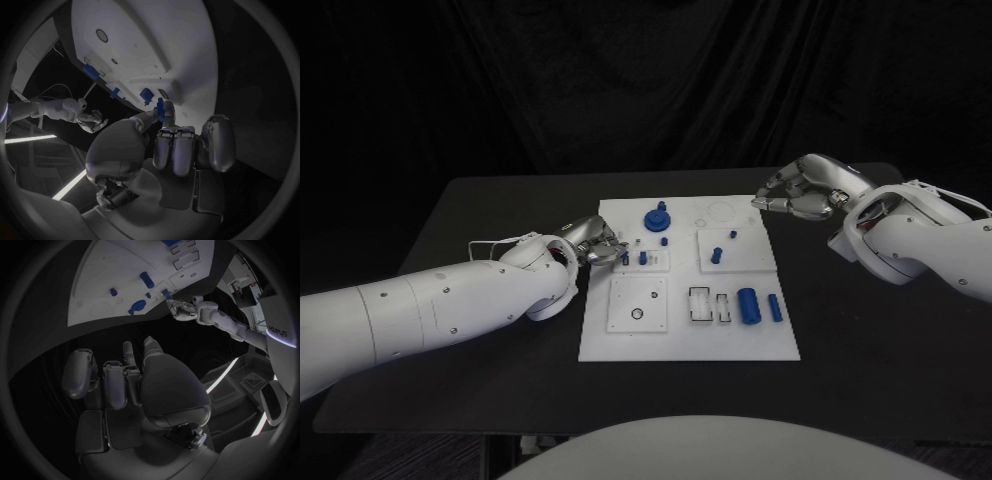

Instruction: Assemble the parts on the task board

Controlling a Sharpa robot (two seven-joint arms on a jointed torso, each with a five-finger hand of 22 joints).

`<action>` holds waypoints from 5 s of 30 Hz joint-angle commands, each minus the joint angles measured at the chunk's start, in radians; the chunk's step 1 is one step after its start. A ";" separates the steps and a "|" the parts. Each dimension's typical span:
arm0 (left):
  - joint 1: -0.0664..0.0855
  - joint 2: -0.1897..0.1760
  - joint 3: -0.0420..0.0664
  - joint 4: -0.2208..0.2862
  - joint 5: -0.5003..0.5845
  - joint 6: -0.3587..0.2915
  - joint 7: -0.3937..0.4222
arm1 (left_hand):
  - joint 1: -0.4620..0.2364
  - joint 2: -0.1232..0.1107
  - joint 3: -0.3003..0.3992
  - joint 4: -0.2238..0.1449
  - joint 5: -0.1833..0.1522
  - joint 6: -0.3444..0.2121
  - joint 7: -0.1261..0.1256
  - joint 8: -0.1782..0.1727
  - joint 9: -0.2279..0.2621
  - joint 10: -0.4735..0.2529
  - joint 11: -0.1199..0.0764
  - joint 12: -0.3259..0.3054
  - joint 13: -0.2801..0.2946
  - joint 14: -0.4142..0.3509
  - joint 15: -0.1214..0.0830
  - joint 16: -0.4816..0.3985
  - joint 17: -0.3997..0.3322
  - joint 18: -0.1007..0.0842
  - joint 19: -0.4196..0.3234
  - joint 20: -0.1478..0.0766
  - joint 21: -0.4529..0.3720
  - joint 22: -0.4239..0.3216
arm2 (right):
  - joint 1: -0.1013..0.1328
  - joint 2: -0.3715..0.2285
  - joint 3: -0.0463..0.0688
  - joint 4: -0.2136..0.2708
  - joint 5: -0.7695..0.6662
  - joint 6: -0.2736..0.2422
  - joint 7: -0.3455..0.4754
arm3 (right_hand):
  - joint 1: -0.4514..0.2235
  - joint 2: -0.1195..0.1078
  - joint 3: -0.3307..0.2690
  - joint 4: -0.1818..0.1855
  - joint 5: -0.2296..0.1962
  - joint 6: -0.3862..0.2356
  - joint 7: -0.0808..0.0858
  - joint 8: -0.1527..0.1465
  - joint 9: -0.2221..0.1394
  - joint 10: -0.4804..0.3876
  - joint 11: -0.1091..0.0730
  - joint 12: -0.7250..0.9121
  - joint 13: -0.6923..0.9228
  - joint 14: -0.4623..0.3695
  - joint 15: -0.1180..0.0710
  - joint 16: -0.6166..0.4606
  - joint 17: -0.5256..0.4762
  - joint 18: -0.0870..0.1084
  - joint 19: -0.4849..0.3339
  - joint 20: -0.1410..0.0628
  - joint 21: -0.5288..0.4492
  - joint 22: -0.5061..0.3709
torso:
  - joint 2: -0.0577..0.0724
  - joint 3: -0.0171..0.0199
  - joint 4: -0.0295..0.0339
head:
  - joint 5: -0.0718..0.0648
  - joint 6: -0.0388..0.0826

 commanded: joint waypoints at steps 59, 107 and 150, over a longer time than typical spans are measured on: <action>-0.023 -0.003 0.001 0.004 -0.092 0.077 -0.013 | -0.011 -0.007 -0.011 0.040 -0.048 0.002 -0.008 0.013 0.013 0.104 -0.006 0.004 0.263 0.104 -0.008 0.002 0.263 0.004 0.003 -0.004 -0.004 0.188 | -0.005 -0.001 0.001 0.001 -0.006 0.016 -0.029 | 0.013 0.002 -0.001 0.008 0.010 0.007 0.004 -0.003 -0.002 -0.003 0.000 -0.005 0.125 0.050 -0.002 -0.008 0.132 0.017 -0.007 0.002 -0.008 0.158 | 0.000 0.0000 -0.0006 | 0.008 0.000; -0.008 -0.050 0.001 0.041 -0.092 -0.145 0.094 | -0.207 0.143 -0.423 0.280 -0.087 0.019 -0.006 0.023 0.060 0.104 -0.004 0.004 0.263 0.104 -0.006 0.002 0.263 -0.003 0.021 -0.001 0.021 0.197 | -0.006 -0.008 0.001 0.011 -0.006 0.008 -0.031 | 0.010 0.010 -0.002 0.015 0.025 0.005 0.005 -0.004 -0.003 -0.013 0.001 -0.015 0.117 0.048 -0.002 -0.014 0.128 0.018 -0.011 0.002 -0.019 0.156 | 0.000 0.0003 -0.0011 | 0.009 0.000; 0.004 -0.249 0.000 0.044 0.916 0.322 1.107 | 0.408 0.123 -0.525 0.277 0.056 -0.764 0.015 -0.112 -0.904 -1.366 0.055 -1.468 -1.124 -1.454 0.144 -1.557 -1.284 0.056 -1.343 0.073 -1.308 -0.789 | -0.009 0.057 0.001 0.043 -0.437 0.211 -0.249 | 0.248 -0.153 0.242 0.002 -0.012 -0.141 0.022 -0.029 -0.092 -0.743 0.073 -1.075 -0.794 -0.058 0.033 -0.209 -0.034 0.048 -0.101 0.032 -0.203 0.117 | 0.002 -0.0123 0.0101 | -0.017 0.000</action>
